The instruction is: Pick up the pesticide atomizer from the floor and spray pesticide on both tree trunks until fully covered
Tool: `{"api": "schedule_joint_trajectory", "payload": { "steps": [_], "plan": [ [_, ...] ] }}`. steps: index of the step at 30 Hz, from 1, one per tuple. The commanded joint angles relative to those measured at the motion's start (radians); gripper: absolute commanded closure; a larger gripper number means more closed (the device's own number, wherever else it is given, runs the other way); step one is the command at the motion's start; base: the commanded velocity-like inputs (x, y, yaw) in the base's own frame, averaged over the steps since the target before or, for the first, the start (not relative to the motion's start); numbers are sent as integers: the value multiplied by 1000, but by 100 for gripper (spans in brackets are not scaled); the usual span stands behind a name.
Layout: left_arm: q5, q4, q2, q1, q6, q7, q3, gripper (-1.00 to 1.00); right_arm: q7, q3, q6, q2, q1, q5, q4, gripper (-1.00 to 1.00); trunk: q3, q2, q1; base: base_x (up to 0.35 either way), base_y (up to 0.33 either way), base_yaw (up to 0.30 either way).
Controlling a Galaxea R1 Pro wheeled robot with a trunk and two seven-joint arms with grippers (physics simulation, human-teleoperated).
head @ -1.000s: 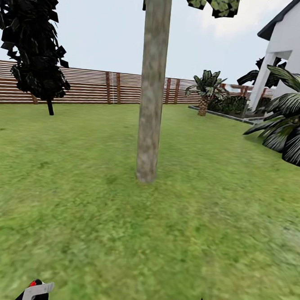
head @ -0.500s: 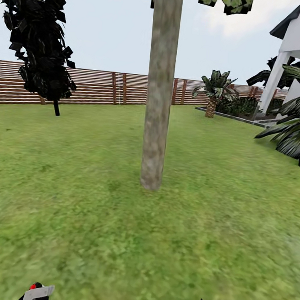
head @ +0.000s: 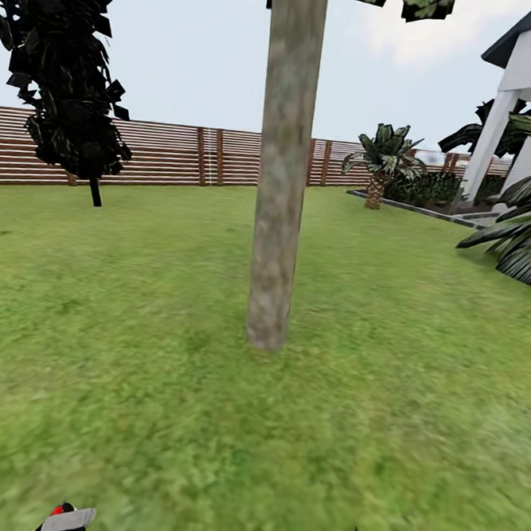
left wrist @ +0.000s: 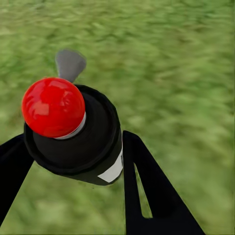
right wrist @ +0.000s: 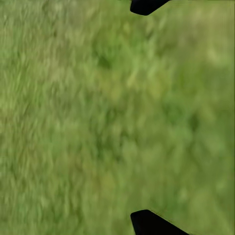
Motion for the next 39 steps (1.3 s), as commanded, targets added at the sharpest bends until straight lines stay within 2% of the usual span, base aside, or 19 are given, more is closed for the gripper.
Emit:
{"api": "schedule_joint_trajectory", "payload": {
  "steps": [1,22,34,39],
  "plan": [
    [0,1,0,-1,-3,-1,2,100,0,-3,-3,1,-1,6,0,-100,-1,0,0,339,0,0],
    [0,1,0,-1,-5,-1,2,100,0,-3,-4,3,-1,6,-2,-100,-1,0,0,339,0,0],
    [-3,1,0,-1,-6,-1,2,100,3,-3,-4,3,-1,6,-3,-100,-1,0,0,289,-145,-2],
    [-5,1,0,-1,-6,-1,1,100,3,-3,-4,3,-1,6,-2,-100,1,0,0,224,-198,-161]
  ]
}}
